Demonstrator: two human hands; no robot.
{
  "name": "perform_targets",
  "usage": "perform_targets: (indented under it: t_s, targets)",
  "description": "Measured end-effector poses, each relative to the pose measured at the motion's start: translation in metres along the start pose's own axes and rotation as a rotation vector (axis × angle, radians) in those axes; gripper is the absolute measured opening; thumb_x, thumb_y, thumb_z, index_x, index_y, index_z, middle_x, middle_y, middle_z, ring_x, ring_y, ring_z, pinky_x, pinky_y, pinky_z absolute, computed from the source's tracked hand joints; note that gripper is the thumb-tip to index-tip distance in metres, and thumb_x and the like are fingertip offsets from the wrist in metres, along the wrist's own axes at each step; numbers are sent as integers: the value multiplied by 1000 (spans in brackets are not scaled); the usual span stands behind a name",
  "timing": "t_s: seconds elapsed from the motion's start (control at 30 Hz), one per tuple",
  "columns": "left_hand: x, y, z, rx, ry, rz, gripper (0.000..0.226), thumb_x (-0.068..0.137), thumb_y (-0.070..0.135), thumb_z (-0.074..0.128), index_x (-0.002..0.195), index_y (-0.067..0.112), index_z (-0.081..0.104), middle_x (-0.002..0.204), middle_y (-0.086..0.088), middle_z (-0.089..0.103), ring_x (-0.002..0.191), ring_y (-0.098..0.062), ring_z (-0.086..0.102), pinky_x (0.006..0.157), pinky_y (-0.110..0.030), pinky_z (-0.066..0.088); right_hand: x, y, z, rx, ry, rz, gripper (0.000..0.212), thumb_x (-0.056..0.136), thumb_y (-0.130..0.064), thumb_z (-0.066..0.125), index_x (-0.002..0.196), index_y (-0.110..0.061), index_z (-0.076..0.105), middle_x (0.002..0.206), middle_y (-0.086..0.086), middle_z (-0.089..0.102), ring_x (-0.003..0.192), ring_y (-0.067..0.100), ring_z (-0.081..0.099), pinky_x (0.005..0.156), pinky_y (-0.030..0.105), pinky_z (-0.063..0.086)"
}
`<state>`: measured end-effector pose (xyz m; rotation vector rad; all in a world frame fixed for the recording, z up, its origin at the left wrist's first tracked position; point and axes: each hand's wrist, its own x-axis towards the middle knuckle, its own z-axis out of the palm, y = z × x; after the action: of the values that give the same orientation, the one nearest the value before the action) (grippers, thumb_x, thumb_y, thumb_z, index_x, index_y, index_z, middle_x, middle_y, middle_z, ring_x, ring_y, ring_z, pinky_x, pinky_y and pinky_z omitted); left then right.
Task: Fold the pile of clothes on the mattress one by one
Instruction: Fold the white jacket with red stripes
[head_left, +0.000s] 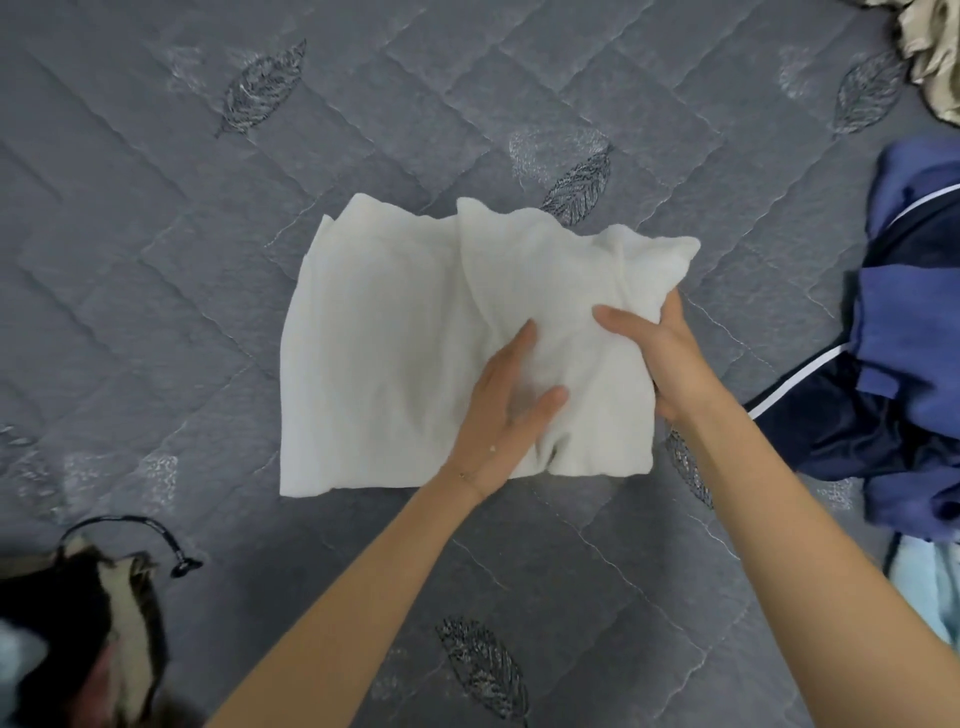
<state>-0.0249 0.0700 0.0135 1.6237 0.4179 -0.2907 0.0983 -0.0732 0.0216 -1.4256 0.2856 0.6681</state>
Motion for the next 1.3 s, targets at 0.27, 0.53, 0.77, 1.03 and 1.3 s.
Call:
perform_targets:
  t_s: [0.27,0.53,0.77,1.03,1.3]
  targets:
    - [-17,44,-73,-258,155,-92,77,76,76,48,143,42,32,134,36,44,119,19,42,102,-19,39,-21,-27,108,-127,-214,-67,53,93,-15,60,136,-25,31,122,-7,59,107,12,62,91,32,53]
    - [-32,-5,-136,-159,400,-289,67,71,45,79,127,26,47,112,11,64,98,-4,62,88,-30,53,-16,5,159,-444,-378,-147,39,104,-18,38,140,-32,39,131,-5,56,100,5,63,84,15,48]
    - [-42,-52,-157,-246,489,-230,42,83,20,74,119,27,53,106,12,64,94,-4,62,71,-14,50,-1,27,141,-1103,-154,-561,51,91,-26,64,140,-20,48,149,-1,40,142,25,26,117,33,13]
    - [-64,-84,-209,-66,453,-348,44,83,21,73,122,21,52,108,8,62,92,-4,59,85,-23,44,20,23,174,-1363,-187,-642,58,94,-53,48,148,-39,31,162,1,4,149,26,-7,117,47,-6]
    - [-53,-54,-190,629,829,88,51,95,39,47,139,13,45,142,-11,45,132,-28,40,110,-46,30,62,34,205,-1544,-197,-418,71,92,-68,29,153,-36,9,163,1,2,148,27,-10,117,50,-8]
